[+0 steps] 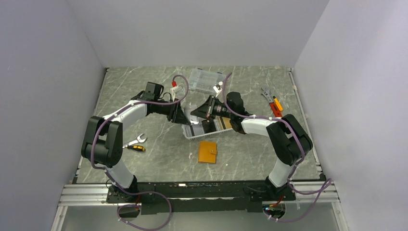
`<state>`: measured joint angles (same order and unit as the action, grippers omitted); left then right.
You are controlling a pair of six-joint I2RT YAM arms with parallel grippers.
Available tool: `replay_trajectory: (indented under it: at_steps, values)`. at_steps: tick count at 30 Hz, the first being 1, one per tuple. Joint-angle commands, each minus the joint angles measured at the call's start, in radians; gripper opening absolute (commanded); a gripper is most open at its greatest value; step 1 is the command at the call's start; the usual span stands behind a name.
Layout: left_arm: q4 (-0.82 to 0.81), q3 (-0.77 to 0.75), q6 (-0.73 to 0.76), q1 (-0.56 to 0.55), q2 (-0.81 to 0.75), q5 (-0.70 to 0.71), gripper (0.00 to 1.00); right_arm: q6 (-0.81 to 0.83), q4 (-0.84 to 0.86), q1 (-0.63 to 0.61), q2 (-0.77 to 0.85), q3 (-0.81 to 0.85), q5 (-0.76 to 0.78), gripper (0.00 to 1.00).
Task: Put the credit cards into the card holder
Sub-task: Place the credit card in the storage box.
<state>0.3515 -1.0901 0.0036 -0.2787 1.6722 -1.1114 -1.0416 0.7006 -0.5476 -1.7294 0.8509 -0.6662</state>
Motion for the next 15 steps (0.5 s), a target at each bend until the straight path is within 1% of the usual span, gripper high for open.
replay_trajectory:
  at_steps: [1, 5, 7, 9, 12, 15]
  values:
    - [-0.019, -0.015, 0.067, 0.014, -0.041, 0.017, 0.28, -0.022, 0.017, -0.002, 0.037, -0.011, -0.068, 0.08]
    - [-0.001, -0.017, 0.073, 0.023, -0.043, 0.000, 0.26, 0.008, -0.023, 0.001, 0.048, -0.014, -0.061, 0.12]
    - [0.001, -0.014, 0.069, 0.029, -0.047, -0.007, 0.25, 0.014, -0.026, 0.004, 0.052, -0.020, -0.056, 0.12]
    - [0.008, -0.015, 0.070, 0.038, -0.050, -0.019, 0.24, 0.016, -0.025, 0.010, 0.053, -0.029, -0.057, 0.10]
    - [0.012, -0.014, 0.066, 0.056, -0.056, -0.033, 0.26, 0.009, -0.015, 0.020, 0.056, -0.043, -0.063, 0.07]
    - [0.006, -0.011, 0.053, 0.073, -0.063, -0.050, 0.27, 0.010, -0.015, 0.027, 0.060, -0.054, -0.067, 0.06]
